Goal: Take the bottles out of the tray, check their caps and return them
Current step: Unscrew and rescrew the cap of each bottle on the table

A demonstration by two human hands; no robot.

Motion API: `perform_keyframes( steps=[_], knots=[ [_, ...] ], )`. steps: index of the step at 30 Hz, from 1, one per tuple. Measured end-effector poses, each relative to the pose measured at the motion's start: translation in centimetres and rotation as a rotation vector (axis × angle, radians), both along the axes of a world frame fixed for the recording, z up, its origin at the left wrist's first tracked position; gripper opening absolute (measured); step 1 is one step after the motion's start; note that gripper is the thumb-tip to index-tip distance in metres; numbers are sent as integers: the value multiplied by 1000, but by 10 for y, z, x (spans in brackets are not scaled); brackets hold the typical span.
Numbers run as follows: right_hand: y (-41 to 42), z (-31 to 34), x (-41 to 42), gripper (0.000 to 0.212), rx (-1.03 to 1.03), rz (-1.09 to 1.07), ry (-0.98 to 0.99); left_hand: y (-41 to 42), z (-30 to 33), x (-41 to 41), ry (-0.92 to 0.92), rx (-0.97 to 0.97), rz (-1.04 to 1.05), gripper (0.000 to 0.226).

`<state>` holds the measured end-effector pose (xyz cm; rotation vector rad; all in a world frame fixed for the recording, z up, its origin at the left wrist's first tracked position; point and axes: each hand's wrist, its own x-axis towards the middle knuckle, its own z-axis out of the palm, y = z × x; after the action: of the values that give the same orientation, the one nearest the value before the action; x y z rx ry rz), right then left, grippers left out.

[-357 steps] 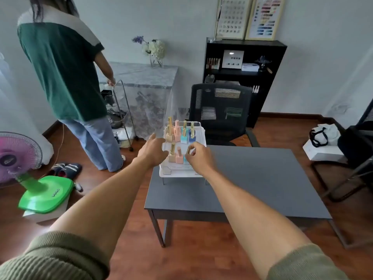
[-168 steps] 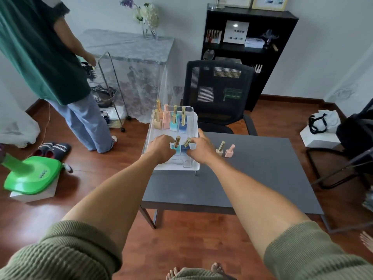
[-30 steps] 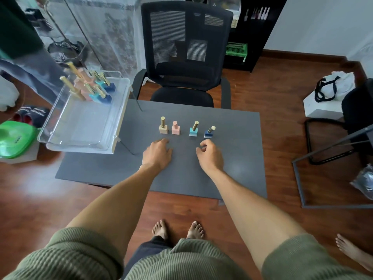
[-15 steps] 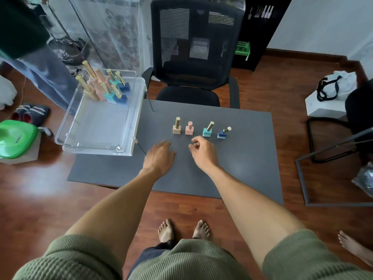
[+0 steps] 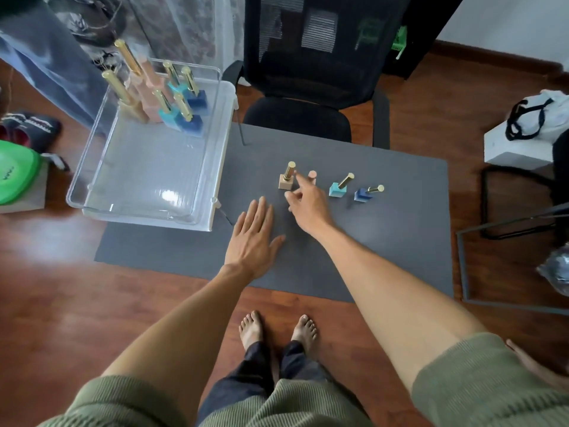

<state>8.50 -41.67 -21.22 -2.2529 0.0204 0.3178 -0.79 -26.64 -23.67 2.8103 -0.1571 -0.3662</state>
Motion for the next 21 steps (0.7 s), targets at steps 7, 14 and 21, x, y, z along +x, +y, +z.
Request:
perform_keyframes(
  steps=[7,14,21],
  knots=[
    [7,-7,7,26,17,-33,53,8,-27,-6,-49,56,-54,74],
    [11,-17,11,26,11,-91,10,8,-36,-8,-99,75,-53,72],
    [11,-14,6,25,45,-113,13,8,-35,-7,-75,66,-60,72]
  ],
)
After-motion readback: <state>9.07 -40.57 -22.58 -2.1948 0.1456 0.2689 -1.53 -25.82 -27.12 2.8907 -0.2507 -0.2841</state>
